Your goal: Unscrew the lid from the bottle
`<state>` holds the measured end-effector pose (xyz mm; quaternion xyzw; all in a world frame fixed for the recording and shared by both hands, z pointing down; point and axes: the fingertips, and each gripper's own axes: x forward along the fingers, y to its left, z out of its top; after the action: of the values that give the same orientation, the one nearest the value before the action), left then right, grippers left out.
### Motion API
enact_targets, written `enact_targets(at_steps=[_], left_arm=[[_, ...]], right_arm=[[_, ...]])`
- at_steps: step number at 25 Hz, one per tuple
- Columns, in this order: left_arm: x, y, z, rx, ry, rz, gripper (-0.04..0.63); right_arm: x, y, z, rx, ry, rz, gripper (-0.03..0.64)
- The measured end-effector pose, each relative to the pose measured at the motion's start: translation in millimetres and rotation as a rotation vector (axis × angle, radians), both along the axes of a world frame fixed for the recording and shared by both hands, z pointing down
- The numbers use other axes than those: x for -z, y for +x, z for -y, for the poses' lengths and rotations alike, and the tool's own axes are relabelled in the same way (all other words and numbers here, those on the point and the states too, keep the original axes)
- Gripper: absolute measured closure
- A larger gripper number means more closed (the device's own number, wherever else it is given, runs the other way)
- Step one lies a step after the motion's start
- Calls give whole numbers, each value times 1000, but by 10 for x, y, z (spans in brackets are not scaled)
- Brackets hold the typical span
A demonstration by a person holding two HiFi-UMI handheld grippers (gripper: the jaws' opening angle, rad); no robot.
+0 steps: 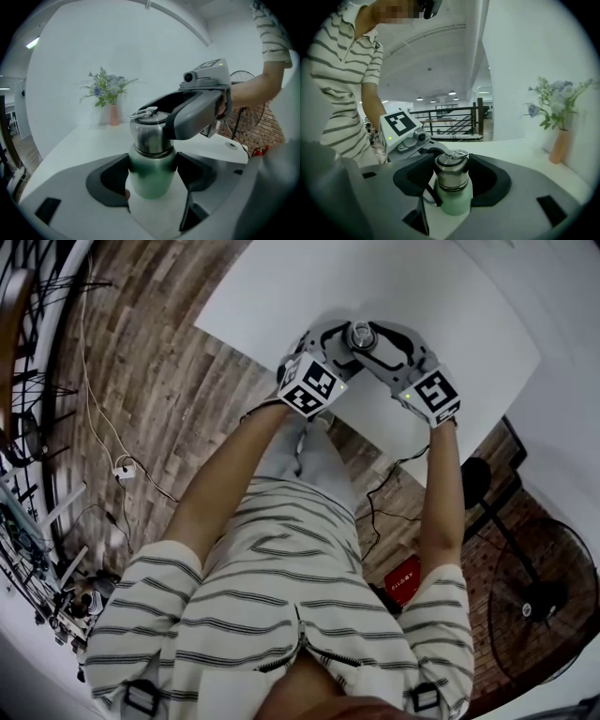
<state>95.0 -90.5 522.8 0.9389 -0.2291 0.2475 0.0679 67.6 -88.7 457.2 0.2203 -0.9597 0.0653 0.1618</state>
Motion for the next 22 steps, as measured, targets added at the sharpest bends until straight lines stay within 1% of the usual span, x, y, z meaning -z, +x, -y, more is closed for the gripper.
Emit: enact_targets(at_steps=[3, 5, 7, 10, 14, 15, 17, 19, 22], left_arm=[[9, 4, 6, -2, 3, 1, 273], [16, 17, -2, -5, 1, 0, 273], [26, 17, -11, -6, -1, 2, 273], [15, -3, 8, -4, 2, -1, 273], [-8, -21, 40, -7, 1, 0, 273], [-6, -20, 32, -7, 0, 1, 273], [3, -11, 11, -7, 2, 3, 273], [4, 0, -1, -8, 4, 3, 273], [2, -4, -3, -7, 4, 2, 273]], right_arm=[[-2, -8, -13, 151, -22, -8, 377], [-8, 9, -28, 218, -38, -38, 377], [-9, 15, -39, 254, -46, -70, 377], [-23, -12, -29, 267, -36, -93, 377], [-35, -31, 13, 233, -39, -82, 371], [-18, -32, 6, 217, -42, -73, 356], [25, -36, -21, 180, -24, -63, 295], [75, -30, -8, 107, 24, -67, 267], [194, -27, 54, -55, 92, -31, 278]])
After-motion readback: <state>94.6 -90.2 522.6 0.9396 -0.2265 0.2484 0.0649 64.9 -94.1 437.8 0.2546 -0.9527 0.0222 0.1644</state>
